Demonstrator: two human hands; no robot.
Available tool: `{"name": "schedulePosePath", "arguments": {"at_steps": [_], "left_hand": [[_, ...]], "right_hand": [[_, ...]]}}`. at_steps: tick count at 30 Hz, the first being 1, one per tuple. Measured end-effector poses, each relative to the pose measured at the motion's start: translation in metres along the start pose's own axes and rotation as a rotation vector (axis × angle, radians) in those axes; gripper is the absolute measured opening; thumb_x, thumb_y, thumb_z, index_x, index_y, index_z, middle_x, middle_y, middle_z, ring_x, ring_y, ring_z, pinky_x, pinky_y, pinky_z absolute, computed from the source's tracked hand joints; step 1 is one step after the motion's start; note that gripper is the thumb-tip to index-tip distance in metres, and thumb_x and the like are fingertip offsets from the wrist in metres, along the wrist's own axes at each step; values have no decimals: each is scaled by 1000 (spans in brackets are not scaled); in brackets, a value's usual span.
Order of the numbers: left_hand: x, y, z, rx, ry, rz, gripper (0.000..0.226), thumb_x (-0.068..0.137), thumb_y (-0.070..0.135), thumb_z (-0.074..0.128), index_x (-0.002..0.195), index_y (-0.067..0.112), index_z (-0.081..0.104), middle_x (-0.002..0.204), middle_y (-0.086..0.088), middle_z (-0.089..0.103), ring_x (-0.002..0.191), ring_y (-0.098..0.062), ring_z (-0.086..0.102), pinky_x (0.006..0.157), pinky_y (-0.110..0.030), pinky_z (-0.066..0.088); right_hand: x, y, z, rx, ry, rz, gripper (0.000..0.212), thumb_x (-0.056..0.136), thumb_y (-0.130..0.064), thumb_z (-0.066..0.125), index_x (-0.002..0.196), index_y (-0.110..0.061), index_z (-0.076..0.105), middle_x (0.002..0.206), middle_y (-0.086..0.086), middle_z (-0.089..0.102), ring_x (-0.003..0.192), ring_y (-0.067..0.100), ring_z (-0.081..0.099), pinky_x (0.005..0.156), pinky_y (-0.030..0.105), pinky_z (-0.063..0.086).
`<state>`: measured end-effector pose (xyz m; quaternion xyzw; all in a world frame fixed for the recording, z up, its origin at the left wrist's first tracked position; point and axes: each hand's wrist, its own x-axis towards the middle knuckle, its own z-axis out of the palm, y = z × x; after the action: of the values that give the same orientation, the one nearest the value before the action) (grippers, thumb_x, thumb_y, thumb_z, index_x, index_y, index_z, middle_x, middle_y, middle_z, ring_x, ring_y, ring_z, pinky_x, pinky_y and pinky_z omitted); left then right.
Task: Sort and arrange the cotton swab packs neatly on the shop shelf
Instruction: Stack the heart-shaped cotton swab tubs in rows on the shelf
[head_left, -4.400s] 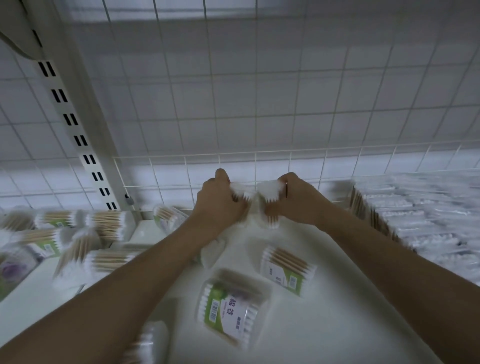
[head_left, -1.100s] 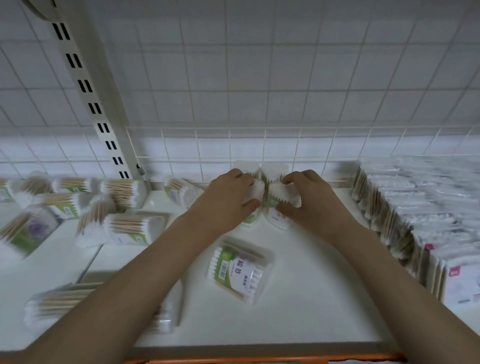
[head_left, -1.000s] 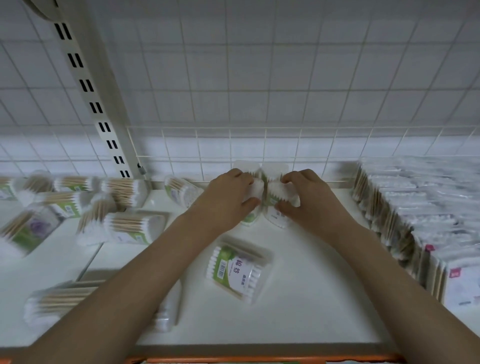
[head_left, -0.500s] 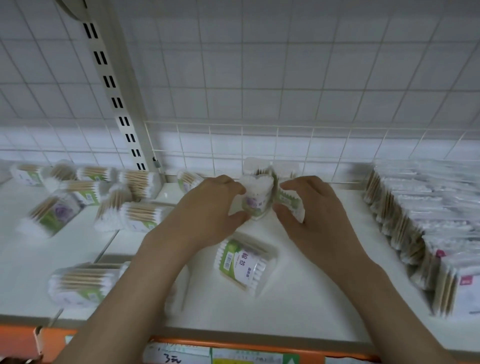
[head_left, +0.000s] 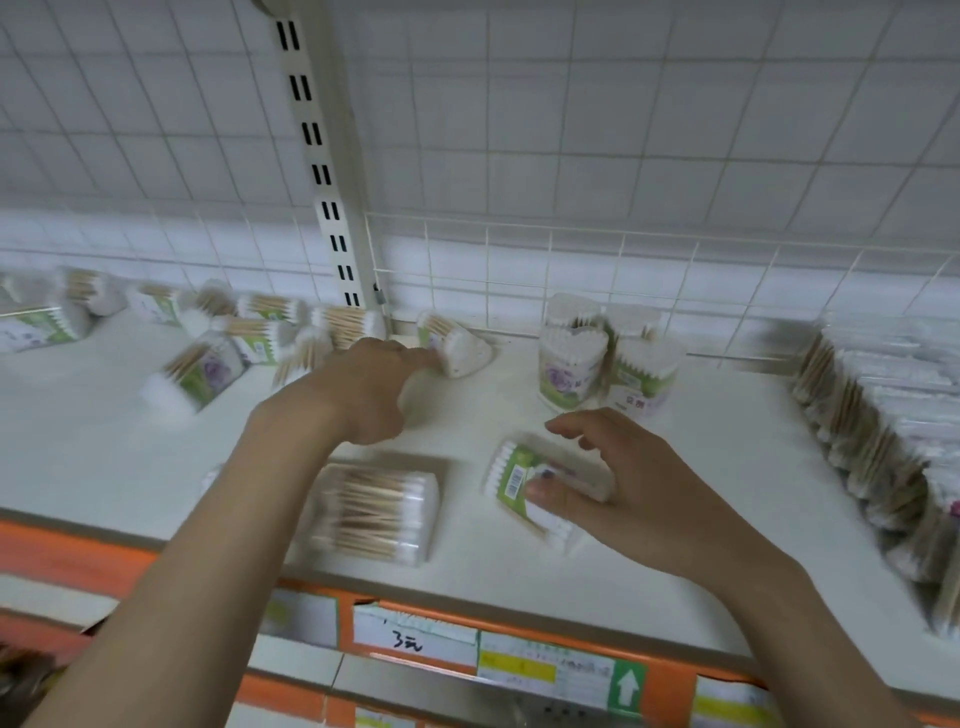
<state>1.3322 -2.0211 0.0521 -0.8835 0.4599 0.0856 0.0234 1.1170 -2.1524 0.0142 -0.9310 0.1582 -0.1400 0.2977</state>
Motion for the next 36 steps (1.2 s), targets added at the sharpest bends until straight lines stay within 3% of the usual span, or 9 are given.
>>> {"name": "schedulePosePath", "arguments": {"at_steps": [6, 9, 13, 16, 20, 23, 25, 30, 36], "left_hand": [[7, -8, 8, 175, 48, 2, 66, 83, 5, 52, 141, 29, 31, 136, -1, 43, 123, -20, 43, 85, -27, 35], [5, -7, 3, 212, 119, 25, 56, 86, 13, 55, 137, 31, 38, 133, 2, 46, 120, -18, 46, 91, -30, 32], [-10, 5, -14, -45, 235, 133, 52, 87, 26, 59, 136, 30, 42, 129, -4, 50, 118, -23, 47, 97, -35, 38], [-27, 27, -20, -285, 356, 277, 50, 86, 31, 62, 133, 28, 46, 128, -3, 54, 119, -19, 48, 96, -23, 33], [-36, 66, -12, -414, 393, 384, 41, 86, 32, 60, 127, 26, 54, 120, -3, 59, 110, -18, 54, 93, -27, 39], [-31, 90, -1, -465, 424, 412, 40, 89, 26, 58, 128, 23, 53, 124, -1, 58, 110, -17, 52, 88, -23, 38], [-28, 99, 5, -477, 415, 415, 40, 90, 25, 56, 129, 23, 52, 123, -1, 56, 108, -18, 52, 90, -31, 42], [-20, 109, 15, -443, 422, 427, 37, 91, 17, 55, 127, 17, 53, 120, -4, 55, 105, -23, 52, 88, -38, 43], [-12, 114, 20, -393, 358, 454, 32, 91, 7, 50, 122, 9, 55, 114, -7, 53, 102, -28, 53, 85, -40, 43]], "right_hand": [[-7, 0, 12, 21, -131, -1, 81, 56, -71, 69, 123, -49, 29, 112, -36, 32, 106, -16, 34, 81, 10, 34], [-10, 3, 14, 64, -73, 11, 72, 62, -58, 73, 120, -48, 32, 111, -33, 36, 104, -17, 37, 77, 11, 38], [-11, 6, 7, 86, 61, 21, 61, 64, -48, 76, 110, -42, 37, 107, -27, 44, 96, -15, 44, 69, 8, 41], [-14, 9, -13, 57, 212, 27, 56, 61, -47, 77, 101, -37, 40, 102, -21, 47, 88, -9, 49, 64, 10, 40], [-22, 12, -47, 27, 320, 54, 53, 61, -39, 77, 99, -32, 41, 96, -18, 51, 85, -7, 51, 64, 11, 43], [-25, 13, -66, -48, 297, 75, 48, 68, -28, 77, 103, -25, 44, 92, -17, 52, 81, -3, 52, 62, 5, 39], [-24, 16, -72, -107, 257, 85, 45, 70, -23, 76, 105, -24, 48, 93, -17, 52, 81, 1, 50, 63, 4, 36], [-18, 24, -68, -180, 168, 114, 56, 74, -21, 72, 124, -29, 49, 113, -7, 39, 91, 4, 43, 73, -6, 28], [-6, 30, -60, -238, 146, 114, 61, 73, -25, 71, 127, -27, 43, 118, -4, 50, 108, 16, 43, 75, 19, 28]]}}
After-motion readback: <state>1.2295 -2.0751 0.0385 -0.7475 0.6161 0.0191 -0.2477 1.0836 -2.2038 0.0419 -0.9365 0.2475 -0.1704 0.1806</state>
